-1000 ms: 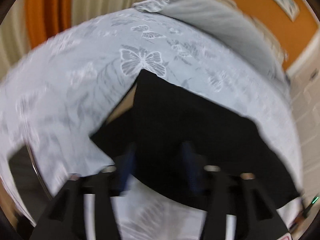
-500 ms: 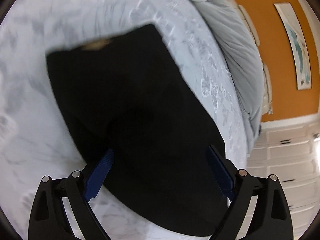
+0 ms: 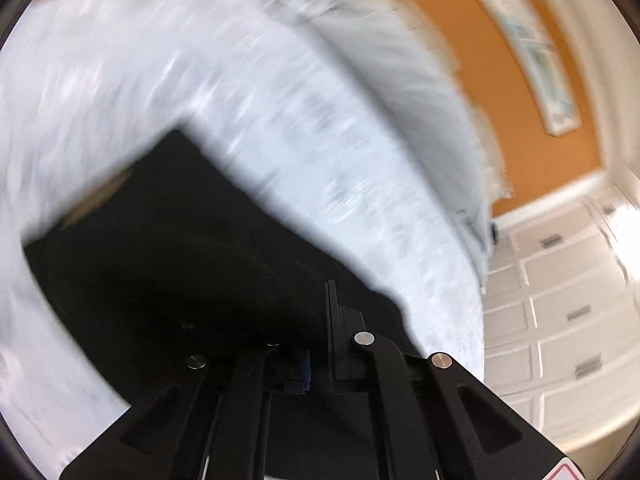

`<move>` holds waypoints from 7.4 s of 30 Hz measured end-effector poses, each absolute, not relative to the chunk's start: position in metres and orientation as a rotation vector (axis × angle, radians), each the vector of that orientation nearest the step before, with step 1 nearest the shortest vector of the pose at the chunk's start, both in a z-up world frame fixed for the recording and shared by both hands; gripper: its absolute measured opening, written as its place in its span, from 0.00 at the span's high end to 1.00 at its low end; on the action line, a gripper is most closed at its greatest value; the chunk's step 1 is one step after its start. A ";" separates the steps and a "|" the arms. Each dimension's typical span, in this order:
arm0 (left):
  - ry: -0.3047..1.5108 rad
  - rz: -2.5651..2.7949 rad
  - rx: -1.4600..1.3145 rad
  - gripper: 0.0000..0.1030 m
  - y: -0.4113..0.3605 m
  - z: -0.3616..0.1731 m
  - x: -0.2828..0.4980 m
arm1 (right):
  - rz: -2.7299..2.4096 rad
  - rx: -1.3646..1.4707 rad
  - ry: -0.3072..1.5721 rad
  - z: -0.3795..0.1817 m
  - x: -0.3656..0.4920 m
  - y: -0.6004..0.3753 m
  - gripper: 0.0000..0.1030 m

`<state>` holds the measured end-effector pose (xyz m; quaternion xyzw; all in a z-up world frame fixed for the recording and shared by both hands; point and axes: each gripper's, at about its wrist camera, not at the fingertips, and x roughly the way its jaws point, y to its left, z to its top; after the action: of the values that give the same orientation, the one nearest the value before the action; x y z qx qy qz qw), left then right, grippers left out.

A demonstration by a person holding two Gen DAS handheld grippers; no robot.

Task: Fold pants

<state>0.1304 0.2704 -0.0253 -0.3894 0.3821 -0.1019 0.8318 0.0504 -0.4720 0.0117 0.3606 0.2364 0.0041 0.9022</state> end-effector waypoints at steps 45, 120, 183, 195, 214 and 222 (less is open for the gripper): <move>0.999 0.172 -0.611 0.84 0.316 -0.048 0.083 | -0.243 0.778 0.827 -0.081 0.017 -0.537 0.57; 1.129 0.122 -0.378 0.20 0.222 -0.076 0.084 | 0.746 -0.055 0.890 -0.025 0.130 -0.042 0.84; 0.934 -0.057 -0.024 0.09 0.043 -0.053 0.101 | -0.471 0.495 0.894 -0.088 0.011 -0.541 0.82; 0.964 -0.038 -0.069 0.09 0.060 -0.057 0.104 | -0.536 0.522 0.843 -0.085 0.023 -0.549 0.44; 0.951 -0.082 -0.093 0.09 0.056 -0.045 0.100 | -0.104 0.593 0.452 0.045 0.026 -0.446 0.82; 0.926 -0.046 -0.171 0.09 0.088 -0.031 0.098 | 0.198 0.462 0.449 0.080 0.065 -0.315 0.82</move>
<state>0.0979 0.0883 -0.0315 -0.0826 0.4462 -0.0222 0.8909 0.0645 -0.3153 0.0805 0.2266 0.2202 0.0973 0.9438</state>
